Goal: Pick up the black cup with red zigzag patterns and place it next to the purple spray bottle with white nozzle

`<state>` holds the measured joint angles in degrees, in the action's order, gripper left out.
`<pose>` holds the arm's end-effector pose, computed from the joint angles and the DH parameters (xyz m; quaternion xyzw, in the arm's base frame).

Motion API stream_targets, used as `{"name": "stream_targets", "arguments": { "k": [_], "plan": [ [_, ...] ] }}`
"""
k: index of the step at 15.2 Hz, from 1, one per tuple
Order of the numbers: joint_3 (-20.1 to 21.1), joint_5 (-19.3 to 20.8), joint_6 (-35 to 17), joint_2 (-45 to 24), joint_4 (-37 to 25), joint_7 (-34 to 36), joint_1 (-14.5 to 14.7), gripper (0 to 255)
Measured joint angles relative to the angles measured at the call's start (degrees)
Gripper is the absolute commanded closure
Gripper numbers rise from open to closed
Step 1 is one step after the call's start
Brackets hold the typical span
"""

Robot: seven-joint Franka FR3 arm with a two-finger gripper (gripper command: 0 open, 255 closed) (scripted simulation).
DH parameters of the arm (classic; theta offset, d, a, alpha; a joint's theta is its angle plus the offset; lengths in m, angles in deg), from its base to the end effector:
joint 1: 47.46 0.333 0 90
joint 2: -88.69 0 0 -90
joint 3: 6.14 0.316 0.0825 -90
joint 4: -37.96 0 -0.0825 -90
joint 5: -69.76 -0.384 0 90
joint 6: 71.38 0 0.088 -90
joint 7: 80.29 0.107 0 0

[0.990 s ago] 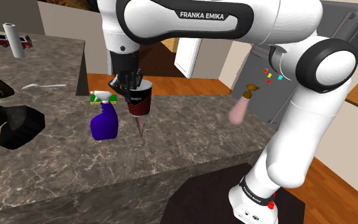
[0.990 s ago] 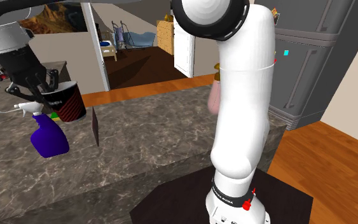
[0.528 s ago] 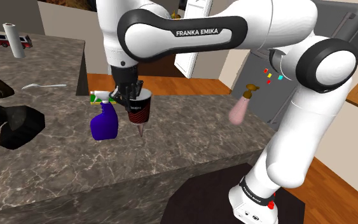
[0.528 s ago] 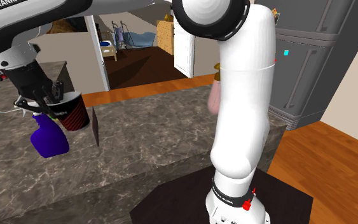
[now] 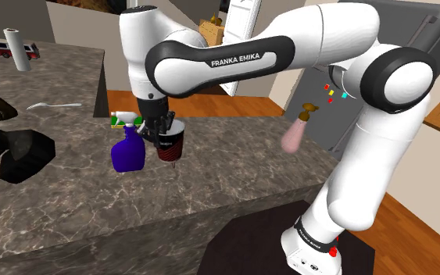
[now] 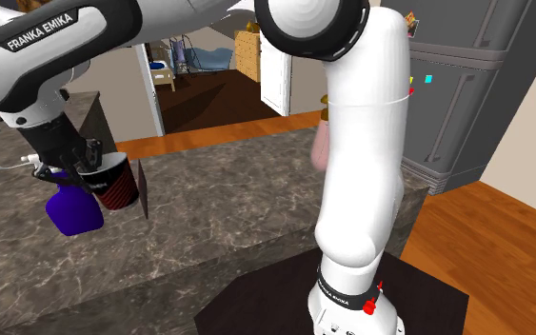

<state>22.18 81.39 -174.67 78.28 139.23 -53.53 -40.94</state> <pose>0.5064 0.3138 0.4574 0.9918 0.0987 -0.0248 0.0777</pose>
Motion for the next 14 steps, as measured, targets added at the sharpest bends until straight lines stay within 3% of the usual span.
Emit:
{"name": "stream_targets", "arguments": {
  "k": [14],
  "plan": [
    [-0.6,2.5,-9.4,-3.7,6.4,2.4,0.3,255]
  ]
}}
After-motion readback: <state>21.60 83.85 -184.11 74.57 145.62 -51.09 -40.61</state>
